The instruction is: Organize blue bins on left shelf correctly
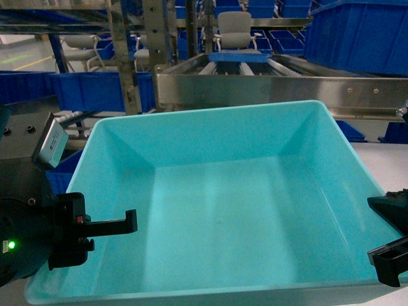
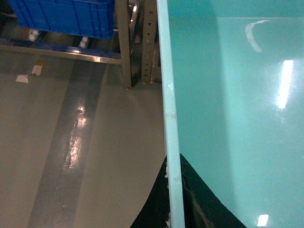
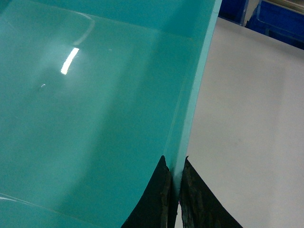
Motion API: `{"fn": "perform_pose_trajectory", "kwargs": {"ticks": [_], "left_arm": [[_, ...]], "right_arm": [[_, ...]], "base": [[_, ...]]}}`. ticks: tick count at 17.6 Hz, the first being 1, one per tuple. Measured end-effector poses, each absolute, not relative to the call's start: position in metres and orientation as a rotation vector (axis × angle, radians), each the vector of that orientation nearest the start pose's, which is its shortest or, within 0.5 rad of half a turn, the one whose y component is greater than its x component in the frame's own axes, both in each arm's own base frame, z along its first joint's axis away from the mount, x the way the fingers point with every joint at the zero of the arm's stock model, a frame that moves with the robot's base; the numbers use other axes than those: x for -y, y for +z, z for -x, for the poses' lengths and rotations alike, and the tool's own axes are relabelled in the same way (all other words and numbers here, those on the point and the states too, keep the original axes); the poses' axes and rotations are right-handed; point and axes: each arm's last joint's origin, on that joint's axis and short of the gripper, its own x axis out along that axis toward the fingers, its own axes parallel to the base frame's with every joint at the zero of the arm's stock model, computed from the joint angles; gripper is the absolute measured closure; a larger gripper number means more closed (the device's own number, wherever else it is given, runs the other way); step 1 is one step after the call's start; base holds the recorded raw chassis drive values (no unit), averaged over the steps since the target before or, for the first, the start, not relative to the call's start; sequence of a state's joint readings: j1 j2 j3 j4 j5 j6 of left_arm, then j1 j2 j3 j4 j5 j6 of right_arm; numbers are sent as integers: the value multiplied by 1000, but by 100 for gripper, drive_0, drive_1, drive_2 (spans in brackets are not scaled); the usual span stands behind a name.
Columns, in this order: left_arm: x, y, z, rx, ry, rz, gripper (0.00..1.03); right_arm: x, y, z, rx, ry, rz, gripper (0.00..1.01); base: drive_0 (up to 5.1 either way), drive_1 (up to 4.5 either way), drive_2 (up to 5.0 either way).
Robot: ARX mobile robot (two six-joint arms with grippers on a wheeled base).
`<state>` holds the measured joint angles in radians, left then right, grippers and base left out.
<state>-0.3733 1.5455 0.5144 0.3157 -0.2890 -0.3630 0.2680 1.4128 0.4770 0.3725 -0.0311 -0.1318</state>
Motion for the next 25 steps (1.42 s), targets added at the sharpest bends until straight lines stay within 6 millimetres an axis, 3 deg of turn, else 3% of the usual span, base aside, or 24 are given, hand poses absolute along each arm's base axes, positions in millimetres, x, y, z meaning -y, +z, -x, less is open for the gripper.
{"fn": "perform_pose_trajectory", "kwargs": {"ticks": [10,25], "left_arm": [[88,126,-248,-677,44,116,101],[89,126,-248,-676,40,117,101]], "right_arm": [[-68,151,-245,-539,328,194,98],[-68,151,-244,-543,327,194,98]], "base": [[-481,325,151],[-291,457,-190]]}}
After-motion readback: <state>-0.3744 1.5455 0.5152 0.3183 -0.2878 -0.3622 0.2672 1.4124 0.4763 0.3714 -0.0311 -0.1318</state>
